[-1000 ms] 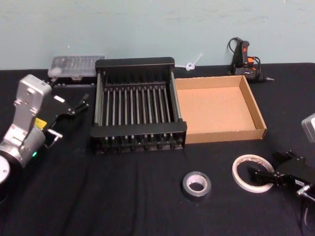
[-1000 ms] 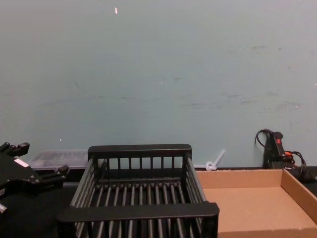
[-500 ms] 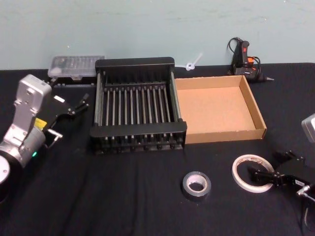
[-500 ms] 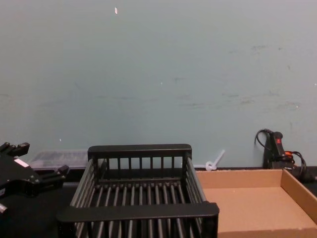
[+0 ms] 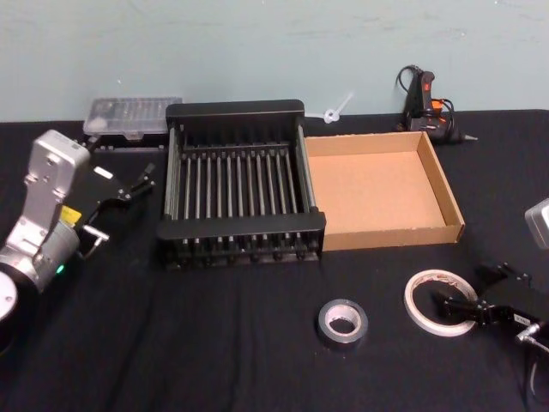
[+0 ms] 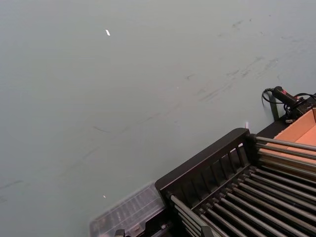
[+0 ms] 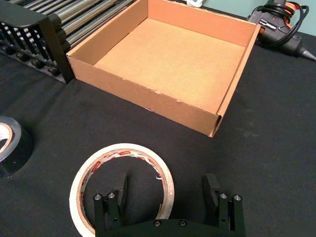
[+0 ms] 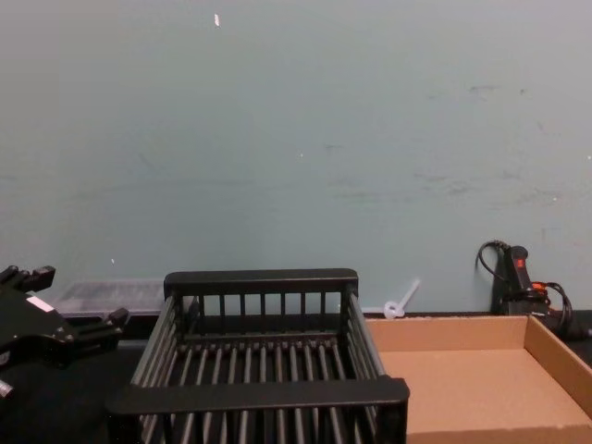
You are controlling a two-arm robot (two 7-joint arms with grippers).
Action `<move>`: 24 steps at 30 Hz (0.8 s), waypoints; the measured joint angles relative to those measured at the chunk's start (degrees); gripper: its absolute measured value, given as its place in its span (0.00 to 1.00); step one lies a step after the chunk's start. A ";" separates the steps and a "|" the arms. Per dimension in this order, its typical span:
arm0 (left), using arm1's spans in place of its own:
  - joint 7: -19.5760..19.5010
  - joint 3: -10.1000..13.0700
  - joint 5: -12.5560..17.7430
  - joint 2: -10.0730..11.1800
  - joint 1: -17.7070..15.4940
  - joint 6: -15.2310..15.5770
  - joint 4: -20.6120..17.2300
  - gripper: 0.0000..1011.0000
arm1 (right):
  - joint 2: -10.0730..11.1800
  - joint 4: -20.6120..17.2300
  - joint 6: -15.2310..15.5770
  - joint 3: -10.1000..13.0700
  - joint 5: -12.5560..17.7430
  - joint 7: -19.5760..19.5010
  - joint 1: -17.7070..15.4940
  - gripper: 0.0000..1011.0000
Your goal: Pick up the white tape and place it into the black box , Pick up the silver tape and place it into the brown box.
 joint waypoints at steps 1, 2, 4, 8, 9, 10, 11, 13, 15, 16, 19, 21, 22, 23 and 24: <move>0.00 0.00 0.00 0.00 0.00 0.00 0.00 0.99 | 0.00 0.00 -0.02 -0.01 -0.04 0.06 0.01 0.99; 0.00 0.00 0.00 0.00 0.00 0.00 0.00 0.99 | 0.00 0.00 -0.04 -0.02 -0.09 0.13 0.00 0.99; 0.00 0.00 0.00 0.00 0.00 0.00 0.00 0.99 | -0.02 0.00 -0.06 -0.01 -0.21 0.32 0.00 0.99; 0.00 0.00 0.00 0.00 0.00 0.00 0.00 0.99 | -0.13 -0.02 0.00 0.10 -0.24 0.41 -0.06 0.99; 0.00 0.00 0.00 0.00 0.00 0.00 0.00 0.99 | -0.17 -0.04 0.01 0.14 -0.24 0.41 -0.10 0.99; 0.00 0.00 0.00 0.00 0.00 0.00 0.00 0.99 | -0.24 -0.08 0.08 0.24 -0.23 0.41 -0.16 0.99; 0.00 0.00 0.00 0.00 0.00 0.00 0.00 0.99 | -0.27 -0.10 0.12 0.29 -0.23 0.41 -0.18 0.99; 0.00 0.00 0.00 0.00 0.00 0.00 0.00 0.99 | -0.38 -0.15 0.28 0.36 -0.22 0.40 -0.23 0.99; 0.00 0.00 0.00 0.00 0.00 0.00 0.00 0.99 | -0.43 -0.15 0.40 0.40 -0.21 0.40 -0.23 0.99; 0.00 0.00 0.00 0.00 0.00 0.00 0.00 0.99 | -0.50 -0.15 0.52 0.44 -0.21 0.40 -0.23 0.99; 0.00 0.00 0.00 0.00 0.00 0.00 0.00 0.99 | -0.58 -0.14 0.80 0.49 -0.14 0.41 -0.21 0.99; 0.00 0.00 0.00 0.00 0.00 0.00 0.00 0.99 | -0.62 -0.10 0.94 0.50 -0.09 0.43 -0.17 0.99; 0.00 0.00 0.00 0.00 0.00 0.00 0.00 0.99 | -0.63 -0.07 1.10 0.50 -0.04 0.44 -0.13 0.99; 0.00 0.00 0.00 0.00 0.00 0.00 0.00 0.99 | -0.63 -0.07 1.10 0.50 -0.04 0.44 -0.13 0.99; 0.00 0.00 0.00 0.00 0.00 0.00 0.00 0.99 | -0.63 -0.05 1.18 0.50 -0.02 0.45 -0.12 0.99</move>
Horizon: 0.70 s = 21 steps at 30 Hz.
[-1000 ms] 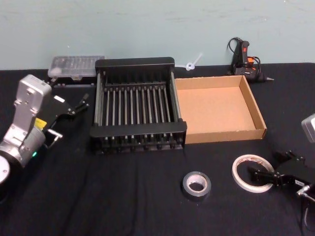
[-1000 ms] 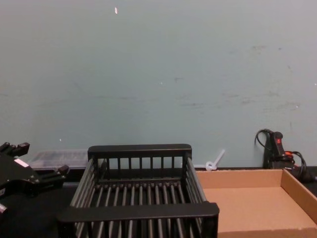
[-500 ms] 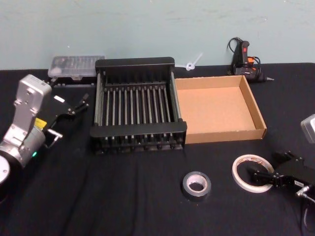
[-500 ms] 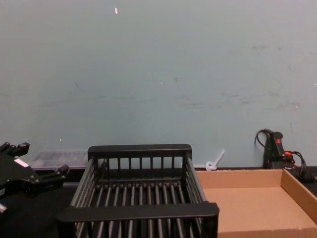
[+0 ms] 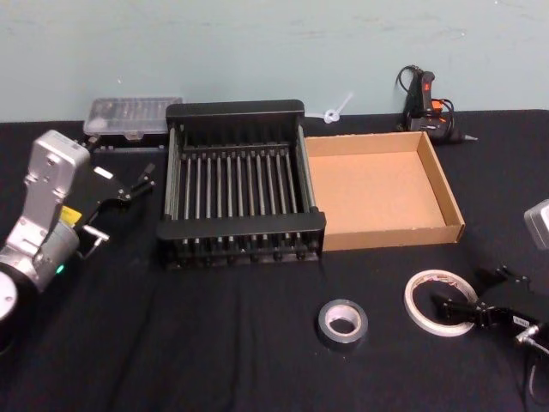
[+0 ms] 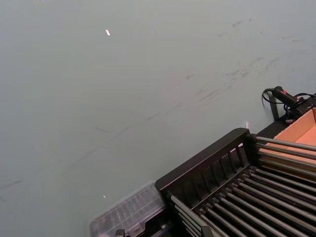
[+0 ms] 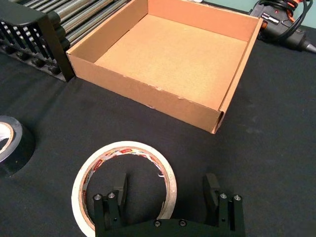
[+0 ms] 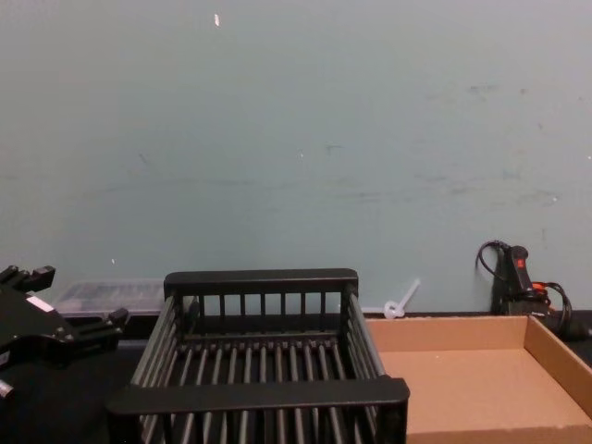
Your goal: Pick up the white tape and place it into the black box , Pick up the silver tape and place it into the brown box.
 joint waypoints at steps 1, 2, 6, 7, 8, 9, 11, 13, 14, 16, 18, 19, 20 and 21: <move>0.00 0.00 0.00 0.00 0.00 0.00 0.00 0.99 | 0.00 0.02 0.16 0.00 0.02 0.01 0.02 0.99; 0.00 0.00 0.00 0.00 0.00 0.00 0.00 0.99 | -0.01 0.03 0.27 -0.01 0.04 0.01 0.05 0.99; 0.00 0.00 0.00 0.00 0.00 0.00 0.00 0.99 | -0.01 0.05 0.34 -0.03 0.06 0.01 0.08 0.99; 0.00 0.00 0.00 0.00 0.00 0.00 0.00 0.99 | -0.01 0.05 0.33 -0.03 0.05 0.01 0.08 0.99; 0.00 0.00 0.00 0.00 0.00 0.00 0.00 0.99 | -0.02 0.06 0.33 -0.05 0.05 0.01 0.08 0.99; 0.00 0.00 0.00 0.00 0.00 0.00 0.00 0.99 | -0.02 0.07 0.34 -0.05 0.05 0.01 0.08 0.99; 0.00 0.00 0.00 0.00 0.00 0.00 0.00 0.99 | -0.02 0.07 0.33 -0.06 0.06 0.01 0.09 0.99; 0.00 0.00 0.00 0.00 0.00 0.00 0.00 0.99 | -0.02 0.07 0.34 -0.06 0.06 0.01 0.09 0.99; 0.00 0.00 0.00 0.00 0.00 0.00 0.00 0.99 | -0.02 0.07 0.33 -0.06 0.06 0.01 0.09 0.99; 0.00 0.00 0.00 0.00 0.00 0.00 0.00 0.99 | -0.01 0.07 0.33 -0.06 0.07 0.01 0.09 0.99; 0.00 0.00 0.00 0.00 0.00 0.00 0.00 0.99 | -0.01 0.07 0.33 -0.06 0.07 0.02 0.10 0.99; 0.00 0.00 0.00 0.00 0.00 0.00 0.00 0.99 | -0.01 0.07 0.33 -0.06 0.07 0.02 0.09 0.99; 0.00 0.00 0.00 0.00 0.00 0.00 0.00 0.99 | -0.01 0.07 0.32 -0.06 0.07 0.02 0.10 0.99; 0.00 0.00 0.00 0.00 0.00 0.00 0.00 0.99 | 0.00 0.07 0.32 -0.06 0.08 0.02 0.10 0.99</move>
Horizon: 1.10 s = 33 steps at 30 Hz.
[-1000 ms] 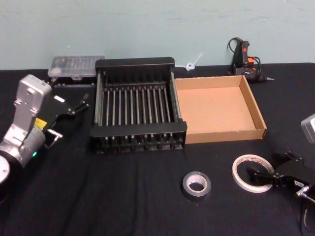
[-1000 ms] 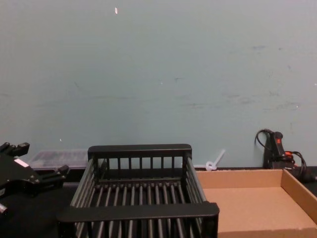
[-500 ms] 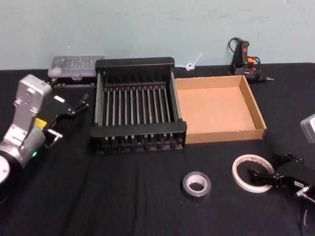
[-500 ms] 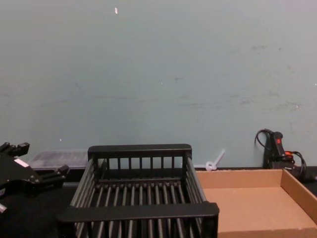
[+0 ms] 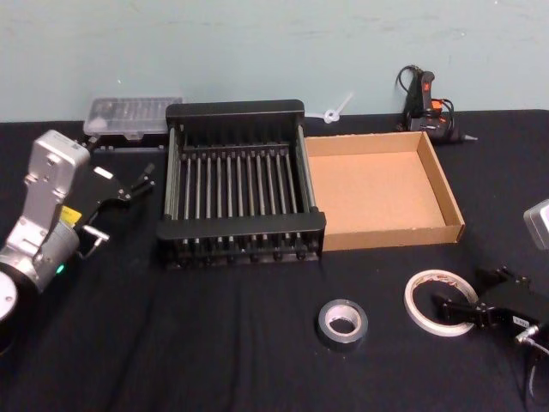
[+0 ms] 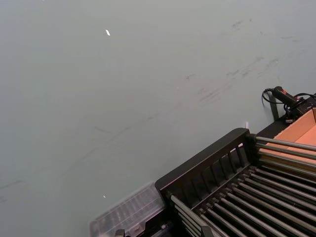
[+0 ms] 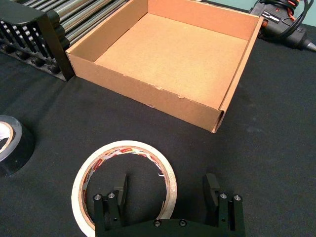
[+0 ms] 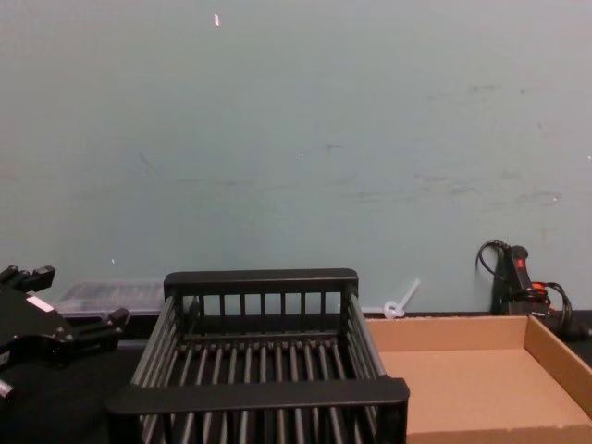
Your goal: Pick up the white tape and place it into the black box , Pick up the silver tape and place it into the brown box.
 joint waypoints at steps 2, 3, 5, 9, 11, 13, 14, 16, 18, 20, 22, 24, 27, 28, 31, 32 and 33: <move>0.00 0.00 0.00 0.00 0.00 0.00 0.00 0.99 | 0.00 0.00 -0.01 0.00 0.00 0.00 0.00 0.99; 0.00 0.00 0.00 0.00 0.00 0.00 0.00 0.99 | 0.00 0.00 -0.01 0.00 0.00 0.00 0.00 0.99; 0.00 0.00 0.00 0.00 0.00 0.00 0.00 0.99 | 0.00 0.00 -0.01 0.00 0.00 0.00 0.00 0.99; 0.00 0.00 0.00 0.00 0.00 0.00 0.00 0.99 | 0.00 0.00 -0.01 0.00 0.00 0.00 0.00 0.92; 0.00 0.00 0.00 0.00 0.00 0.00 0.00 0.99 | 0.00 0.00 -0.01 0.00 0.00 0.00 0.00 0.88; 0.00 0.00 0.00 0.00 0.00 0.00 0.00 0.99 | 0.00 0.00 -0.01 0.00 0.00 0.00 0.00 0.83; 0.00 0.00 0.00 0.00 0.00 0.00 0.00 0.99 | 0.00 0.00 -0.01 0.00 0.01 0.00 0.00 0.80; 0.00 0.00 0.00 0.00 0.00 0.00 0.00 0.99 | 0.00 0.00 -0.01 0.00 0.00 0.00 0.00 0.75; 0.00 0.00 0.00 0.00 0.00 0.00 0.00 0.99 | 0.00 0.00 -0.01 0.00 0.00 0.00 0.00 0.70; 0.00 0.00 0.00 0.00 0.00 0.00 0.00 0.99 | 0.00 0.00 -0.01 0.00 0.00 0.00 0.00 0.61; 0.00 0.00 0.00 0.00 0.00 0.00 0.00 0.99 | 0.00 0.00 -0.01 0.00 0.00 0.00 0.00 0.57; 0.00 0.00 0.00 0.00 0.00 0.00 0.00 0.99 | 0.00 0.00 -0.01 0.00 0.00 0.00 0.00 0.50; 0.00 0.00 0.00 0.00 0.00 0.00 0.00 0.99 | 0.00 0.00 -0.01 0.00 0.00 0.00 0.00 0.39; 0.00 0.00 -0.01 0.00 0.00 0.00 0.00 0.99 | 0.00 0.00 -0.01 0.00 0.00 0.01 0.00 0.37; 0.00 0.00 0.00 0.00 0.00 0.00 0.00 0.99 | 0.00 0.00 -0.01 0.00 0.00 0.00 0.00 0.30; 0.00 0.00 0.00 0.00 0.00 0.00 0.00 0.99 | 0.00 0.00 -0.01 0.00 0.00 0.00 0.00 0.23; 0.00 0.00 0.00 0.00 0.00 0.00 0.00 0.99 | 0.00 0.00 -0.01 0.00 0.00 0.00 0.00 0.21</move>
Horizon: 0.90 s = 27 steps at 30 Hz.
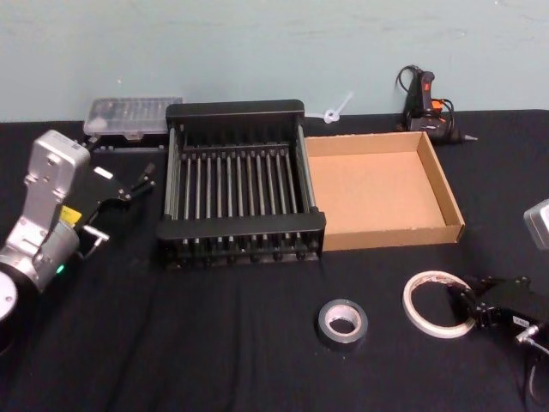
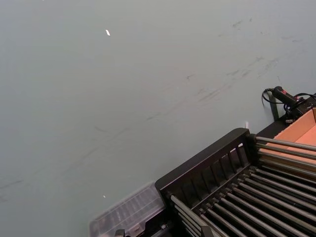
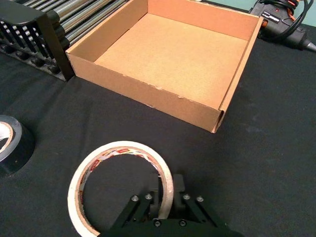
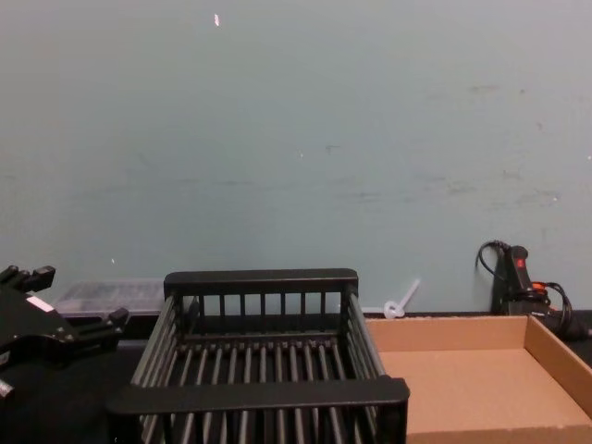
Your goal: Pick up the white tape and place it into the black box , Pick up the silver tape and place it into the brown box.
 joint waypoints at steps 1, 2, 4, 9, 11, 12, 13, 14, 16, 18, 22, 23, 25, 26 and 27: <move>0.00 0.00 0.00 0.00 0.00 0.00 0.00 0.99 | 0.00 0.00 0.00 0.00 0.00 0.00 0.00 0.17; 0.00 0.00 0.00 0.00 0.00 0.00 0.00 0.99 | 0.00 0.00 0.00 0.00 0.00 0.00 0.00 0.13; 0.00 0.00 0.00 0.00 0.00 0.00 0.00 0.99 | 0.00 0.00 0.00 0.00 0.00 0.00 0.00 0.11; 0.00 0.00 0.00 0.00 0.00 0.00 0.00 0.99 | 0.00 0.00 0.00 0.00 0.00 0.00 0.00 0.10; 0.00 0.00 0.00 0.00 0.00 0.00 0.00 0.99 | 0.00 0.00 -0.01 0.00 0.00 0.00 0.00 0.10; 0.00 0.00 0.00 0.00 0.00 0.00 0.00 0.99 | 0.00 0.00 0.00 0.00 0.00 0.00 0.00 0.09; 0.00 0.00 0.00 0.00 0.00 0.00 0.00 0.99 | 0.00 0.00 0.00 0.00 0.00 0.00 0.00 0.10; 0.00 0.00 0.00 0.00 0.00 0.00 0.00 0.99 | 0.00 0.00 0.00 0.00 0.00 0.01 0.00 0.10; 0.00 0.00 0.00 0.00 0.00 0.00 0.00 0.99 | 0.00 0.00 -0.01 0.00 0.00 0.00 0.00 0.10; 0.00 0.00 0.00 0.00 0.00 0.00 0.00 0.99 | 0.00 0.00 0.00 0.00 0.00 0.00 0.00 0.10; 0.00 0.00 0.00 0.00 0.00 0.00 0.00 0.99 | 0.00 0.00 0.00 0.00 0.00 0.00 0.00 0.09; 0.00 0.00 0.00 0.00 0.00 0.00 0.00 0.99 | 0.00 0.00 0.00 0.00 0.00 0.00 0.00 0.10; 0.00 0.00 0.00 0.00 0.00 0.00 0.00 0.99 | -0.04 -0.15 -0.30 0.21 0.05 -0.04 -0.12 0.10; 0.00 0.00 0.00 0.00 0.00 0.00 0.00 0.99 | -0.11 -0.28 -0.48 0.37 0.13 -0.08 -0.19 0.10; 0.00 0.00 0.00 0.00 0.00 0.00 0.00 0.99 | -0.17 -0.43 -0.70 0.56 0.24 -0.12 -0.26 0.09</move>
